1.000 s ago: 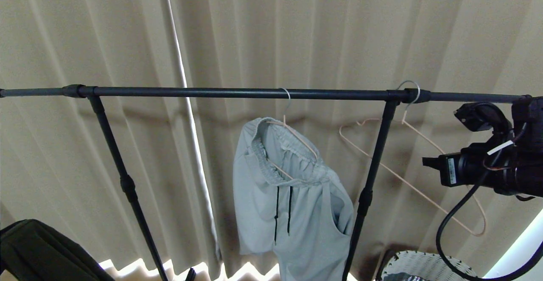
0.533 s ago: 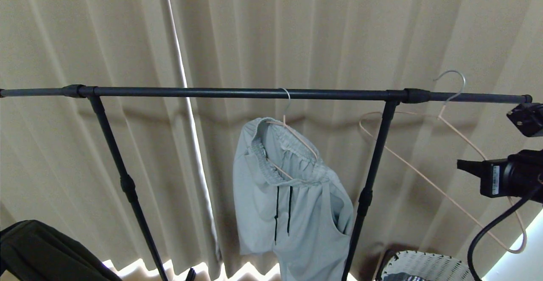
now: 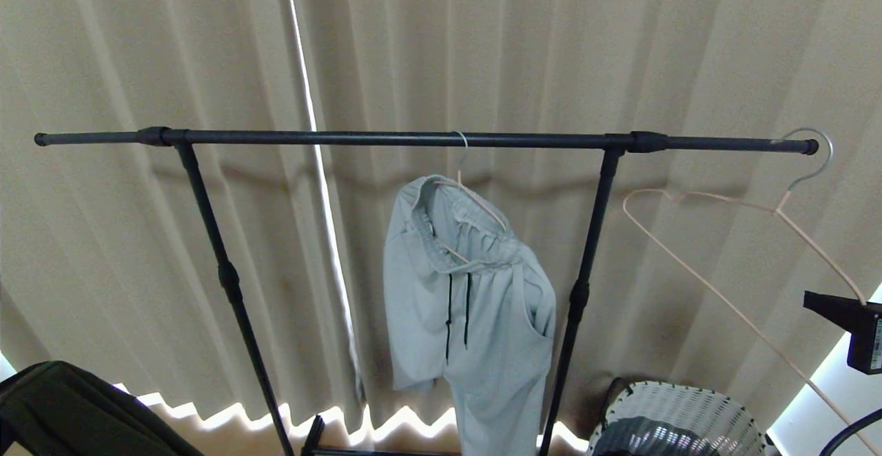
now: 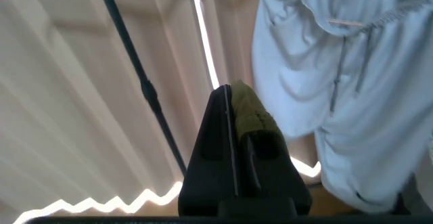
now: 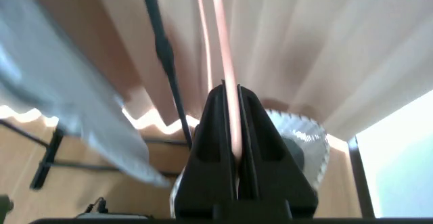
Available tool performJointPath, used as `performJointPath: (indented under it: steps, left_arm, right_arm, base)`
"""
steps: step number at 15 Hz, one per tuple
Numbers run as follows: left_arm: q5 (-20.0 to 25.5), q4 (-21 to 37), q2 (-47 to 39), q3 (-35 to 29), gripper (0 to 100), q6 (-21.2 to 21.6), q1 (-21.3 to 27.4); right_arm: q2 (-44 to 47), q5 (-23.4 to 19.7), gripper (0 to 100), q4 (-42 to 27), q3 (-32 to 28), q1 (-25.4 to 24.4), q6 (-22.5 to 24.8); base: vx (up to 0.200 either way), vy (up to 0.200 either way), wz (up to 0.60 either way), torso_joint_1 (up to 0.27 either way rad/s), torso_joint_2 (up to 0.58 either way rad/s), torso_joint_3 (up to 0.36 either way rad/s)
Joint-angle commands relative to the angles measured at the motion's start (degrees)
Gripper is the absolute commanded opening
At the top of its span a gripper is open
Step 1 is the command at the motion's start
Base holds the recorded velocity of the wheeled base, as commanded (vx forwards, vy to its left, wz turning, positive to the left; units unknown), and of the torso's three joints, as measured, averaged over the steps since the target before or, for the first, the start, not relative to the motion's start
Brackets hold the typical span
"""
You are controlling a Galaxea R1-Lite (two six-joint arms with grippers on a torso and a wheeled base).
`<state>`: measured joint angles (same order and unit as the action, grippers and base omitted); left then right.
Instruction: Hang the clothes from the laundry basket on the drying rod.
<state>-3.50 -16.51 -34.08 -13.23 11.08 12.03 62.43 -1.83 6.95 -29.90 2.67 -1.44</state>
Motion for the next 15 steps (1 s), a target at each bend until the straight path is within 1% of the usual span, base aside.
performJointPath:
  steps: [1, 4, 6, 12, 15]
  left_arm:
    - [0.0, 0.0, -0.1, 0.1, 0, 0.0, 0.0]
    - [0.0, 0.0, -0.5, 1.0, 0, 0.2, 0.1]
    - [0.0, 0.0, -0.8, 1.0, 0, 0.1, 0.1]
    - [0.0, 0.1, -0.9, 1.3, 0, 0.2, 0.1]
    - [0.0, 0.1, -0.9, 1.4, 0, 0.3, 0.1]
  right_arm:
    - [-2.5, 0.0, 0, 0.0, 1.5, 0.2, 0.0]
    - [-3.3, 0.0, 0, 0.1, 3.6, 0.5, 0.3]
    - [-3.3, 0.0, 0, 0.1, 3.7, 0.5, 0.3]
    - [-3.5, -0.5, 0, 0.5, 5.6, 0.0, 0.2]
    - [-3.6, -0.7, 0, 0.6, 5.6, -0.4, 0.2]
  base:
    - [-0.2, 0.0, 0.0, 0.002, 0.0, 0.007]
    - [-0.2, 0.0, 0.0, 0.004, 0.01, 0.001]
    - [-0.2, 0.0, 0.0, 0.0, 0.0, 0.005]
    - [0.0, 0.0, 0.0, 0.0, 0.0, 0.0]
    - [0.0, 0.2, 0.0, -0.001, 0.0, 0.004]
